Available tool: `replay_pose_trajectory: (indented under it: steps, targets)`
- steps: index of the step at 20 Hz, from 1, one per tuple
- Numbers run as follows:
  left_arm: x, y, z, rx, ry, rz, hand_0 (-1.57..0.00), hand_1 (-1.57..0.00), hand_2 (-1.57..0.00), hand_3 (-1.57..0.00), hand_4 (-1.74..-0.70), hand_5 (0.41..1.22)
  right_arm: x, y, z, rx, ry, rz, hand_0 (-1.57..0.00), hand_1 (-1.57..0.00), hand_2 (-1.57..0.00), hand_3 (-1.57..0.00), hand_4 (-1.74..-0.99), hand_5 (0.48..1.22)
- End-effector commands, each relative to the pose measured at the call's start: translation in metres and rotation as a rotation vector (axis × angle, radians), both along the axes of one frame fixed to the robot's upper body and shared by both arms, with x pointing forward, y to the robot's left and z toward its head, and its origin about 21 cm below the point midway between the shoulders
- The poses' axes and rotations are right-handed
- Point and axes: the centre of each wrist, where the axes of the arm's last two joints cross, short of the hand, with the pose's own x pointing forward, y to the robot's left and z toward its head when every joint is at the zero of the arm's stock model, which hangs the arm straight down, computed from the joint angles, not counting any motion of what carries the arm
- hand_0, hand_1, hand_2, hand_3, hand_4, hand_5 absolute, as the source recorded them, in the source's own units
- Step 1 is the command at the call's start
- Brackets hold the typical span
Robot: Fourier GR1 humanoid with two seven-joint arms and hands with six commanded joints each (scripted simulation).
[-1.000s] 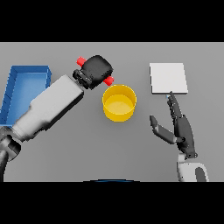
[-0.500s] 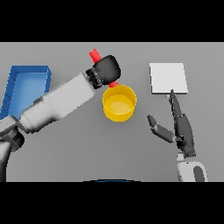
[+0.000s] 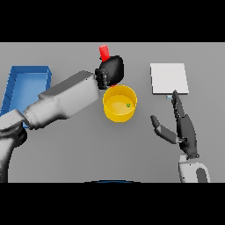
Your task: Pick up the red beaker and tilt it to pour out 1 green nut into yellow bowl. Pick up the yellow bowl and place it on the metallic measuring scale.
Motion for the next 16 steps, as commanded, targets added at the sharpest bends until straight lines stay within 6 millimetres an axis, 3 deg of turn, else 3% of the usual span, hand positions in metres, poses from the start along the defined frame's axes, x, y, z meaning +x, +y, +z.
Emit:
replay_pose_trajectory:
  steps: [1, 5, 9, 11, 14, 16]
  targets:
    - [-0.002, -0.004, -0.001, 0.02, -0.016, -0.02, -1.57, -1.57, -1.57, -1.57, -1.73, 1.221, 0.002, 0.003, -0.002, -0.001, -0.003, 0.001, 0.0, 0.0, 0.0, 0.0, -1.133, 0.579]
    - [-0.003, -0.023, 0.028, 0.099, -0.095, -0.094, -1.57, -1.57, -1.57, -1.57, -1.73, 1.221, 0.0, 0.003, -0.002, -0.009, -0.011, -0.009, 0.0, 0.0, 0.0, 0.0, -1.138, 0.572]
    - [0.019, -0.021, 0.103, 0.079, -0.227, -0.054, -1.57, -1.57, -1.57, -1.57, -1.73, 1.221, 0.004, 0.008, 0.002, -0.022, -0.014, -0.003, 0.0, 0.0, 0.0, 0.0, -1.133, 0.557]
    - [0.033, -0.007, 0.131, -0.012, -0.273, 0.003, -1.57, -1.57, -1.57, -1.57, -1.72, 1.221, 0.006, 0.005, 0.001, -0.008, -0.013, 0.008, 0.0, 0.0, 0.0, 0.0, -1.131, 0.553]
    - [0.047, 0.019, 0.189, -0.215, -0.309, 0.18, -1.57, -1.57, -1.57, -1.57, -1.73, 1.221, 0.004, 0.005, 0.001, 0.016, -0.024, 0.034, 0.0, 0.0, 0.0, 0.0, -1.105, 0.559]
    - [0.058, 0.053, 0.217, -0.458, -0.249, 0.367, -1.57, -1.57, -1.57, -1.52, -1.73, 1.221, 0.006, 0.004, 0.001, 0.004, -0.034, 0.042, 0.0, 0.0, 0.0, 0.0, -1.102, 0.572]
